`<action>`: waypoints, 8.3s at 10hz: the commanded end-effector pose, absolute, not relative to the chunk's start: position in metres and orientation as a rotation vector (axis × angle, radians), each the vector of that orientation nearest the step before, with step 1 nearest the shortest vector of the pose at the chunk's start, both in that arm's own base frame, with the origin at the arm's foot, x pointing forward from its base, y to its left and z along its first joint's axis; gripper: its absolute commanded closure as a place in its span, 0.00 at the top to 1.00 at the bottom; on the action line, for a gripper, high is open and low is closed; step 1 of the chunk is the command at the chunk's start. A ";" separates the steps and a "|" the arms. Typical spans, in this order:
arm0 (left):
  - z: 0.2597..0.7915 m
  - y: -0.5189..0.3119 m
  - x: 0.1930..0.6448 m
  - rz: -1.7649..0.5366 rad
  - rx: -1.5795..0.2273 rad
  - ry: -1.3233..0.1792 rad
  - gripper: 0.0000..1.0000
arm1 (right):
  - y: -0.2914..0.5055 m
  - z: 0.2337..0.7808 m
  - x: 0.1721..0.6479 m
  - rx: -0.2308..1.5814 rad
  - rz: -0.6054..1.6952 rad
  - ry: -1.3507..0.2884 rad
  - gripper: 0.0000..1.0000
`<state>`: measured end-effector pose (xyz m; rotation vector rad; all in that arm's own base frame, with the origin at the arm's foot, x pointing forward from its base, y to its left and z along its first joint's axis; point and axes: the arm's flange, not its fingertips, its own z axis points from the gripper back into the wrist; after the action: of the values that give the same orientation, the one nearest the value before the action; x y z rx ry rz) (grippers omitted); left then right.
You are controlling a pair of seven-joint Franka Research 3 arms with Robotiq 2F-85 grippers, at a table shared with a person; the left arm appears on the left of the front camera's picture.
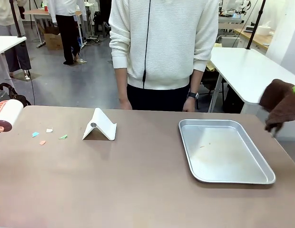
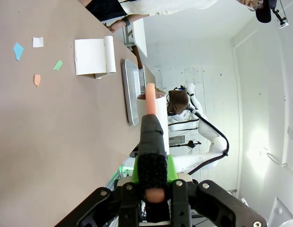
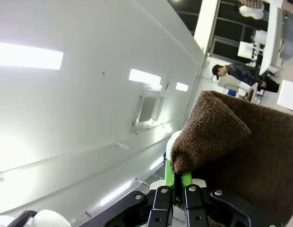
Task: Clean the surface of the table.
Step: If a person points to the right, clean the right side of the table with your right hand, and if they point to the left, clean the left side with your left hand, then clean the area not pointed to by the person.
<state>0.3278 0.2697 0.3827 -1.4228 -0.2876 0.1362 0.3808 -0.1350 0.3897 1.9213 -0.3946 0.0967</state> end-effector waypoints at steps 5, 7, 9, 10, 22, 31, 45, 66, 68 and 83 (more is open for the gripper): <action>0.385 0.268 0.325 0.116 -1.428 -0.294 0.22 | -0.123 0.391 0.383 1.879 0.101 -0.377 0.07; 0.385 0.268 0.325 0.116 -1.428 -0.294 0.22 | -0.088 0.403 0.388 1.571 0.139 -0.280 0.07; 0.385 0.268 0.325 0.116 -1.428 -0.294 0.22 | -0.054 0.409 0.403 1.349 0.109 -0.204 0.07; 0.385 0.268 0.325 0.116 -1.428 -0.294 0.22 | -0.039 0.409 0.413 1.262 0.081 -0.187 0.07; 0.385 0.268 0.325 0.116 -1.428 -0.294 0.22 | 0.041 0.341 0.521 0.514 -0.032 -0.205 0.07; 0.385 0.268 0.325 0.116 -1.428 -0.294 0.22 | 0.122 0.305 0.505 0.546 0.150 -0.027 0.07; 0.385 0.268 0.325 0.116 -1.428 -0.294 0.22 | -0.014 0.324 0.488 0.583 -0.217 -0.166 0.07; 0.385 0.268 0.325 0.116 -1.428 -0.294 0.22 | -0.202 0.402 0.353 1.583 -0.100 -0.246 0.07; 0.385 0.268 0.325 0.116 -1.428 -0.294 0.22 | -0.202 0.402 0.353 1.583 -0.100 -0.246 0.07; 0.410 0.247 0.341 0.197 -1.116 -0.391 0.22 | -0.202 0.402 0.353 1.583 -0.100 -0.246 0.07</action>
<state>0.3423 0.2677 0.4051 -1.1901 -0.3918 0.1517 0.3566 -0.2033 0.3965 1.5821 -0.2441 -0.0968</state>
